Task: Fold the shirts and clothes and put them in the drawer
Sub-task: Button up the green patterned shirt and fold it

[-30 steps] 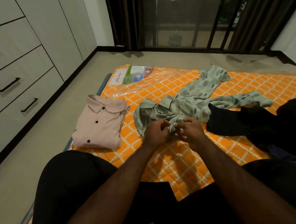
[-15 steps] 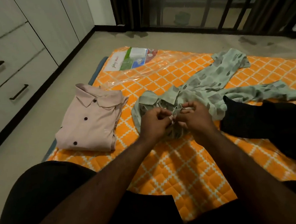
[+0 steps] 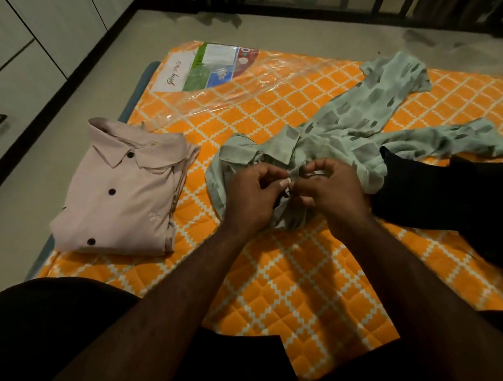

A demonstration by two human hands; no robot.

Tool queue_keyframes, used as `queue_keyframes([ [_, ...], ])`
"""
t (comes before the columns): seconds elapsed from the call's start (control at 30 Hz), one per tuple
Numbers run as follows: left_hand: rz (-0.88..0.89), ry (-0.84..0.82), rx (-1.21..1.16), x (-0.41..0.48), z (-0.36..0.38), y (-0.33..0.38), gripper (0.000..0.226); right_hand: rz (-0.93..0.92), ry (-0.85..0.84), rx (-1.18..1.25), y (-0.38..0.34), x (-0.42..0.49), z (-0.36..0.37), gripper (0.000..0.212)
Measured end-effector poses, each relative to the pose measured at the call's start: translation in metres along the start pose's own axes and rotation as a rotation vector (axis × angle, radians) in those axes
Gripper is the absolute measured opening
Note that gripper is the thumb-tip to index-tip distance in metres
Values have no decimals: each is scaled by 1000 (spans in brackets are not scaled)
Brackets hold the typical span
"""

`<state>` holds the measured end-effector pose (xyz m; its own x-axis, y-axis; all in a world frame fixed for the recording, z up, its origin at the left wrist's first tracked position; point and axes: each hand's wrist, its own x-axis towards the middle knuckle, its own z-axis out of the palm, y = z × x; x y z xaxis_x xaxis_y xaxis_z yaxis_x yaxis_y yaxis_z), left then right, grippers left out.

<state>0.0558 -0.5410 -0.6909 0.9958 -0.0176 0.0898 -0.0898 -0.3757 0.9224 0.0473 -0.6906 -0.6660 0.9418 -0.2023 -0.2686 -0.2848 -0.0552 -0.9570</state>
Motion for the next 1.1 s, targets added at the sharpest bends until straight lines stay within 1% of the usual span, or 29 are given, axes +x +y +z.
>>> queue_keyframes([
  [0.17, 37, -15, 5, -2, -4, 4, 11, -35, -2, -10, -6, -6, -2, 32],
  [0.3, 49, -15, -5, -4, -8, 7, 8, -112, -21, -55, -8, -10, -2, 32],
  [0.47, 31, -26, -16, -2, -10, 5, 8, -238, -3, -221, -3, -6, -3, 28],
  [0.6, 55, -22, 52, -2, -8, 4, 10, -326, 2, -322, 1, -5, -1, 27],
  [0.67, 66, -23, 54, -1, -8, 4, 9, -320, -17, -304, 2, -3, -3, 25],
  [0.83, 68, -34, 32, 4, -16, 1, 14, -208, -193, -92, -3, 0, -11, 28],
  [0.93, 97, -59, 25, 5, -19, 4, 16, -189, -246, -48, -5, 1, -14, 26],
  [1.03, 200, -19, 129, 7, -20, 2, 20, -214, -249, -74, -5, 1, -15, 27],
  [1.1, 252, 22, 228, 10, -21, -3, 28, -232, -251, -97, -4, 0, -14, 27],
])
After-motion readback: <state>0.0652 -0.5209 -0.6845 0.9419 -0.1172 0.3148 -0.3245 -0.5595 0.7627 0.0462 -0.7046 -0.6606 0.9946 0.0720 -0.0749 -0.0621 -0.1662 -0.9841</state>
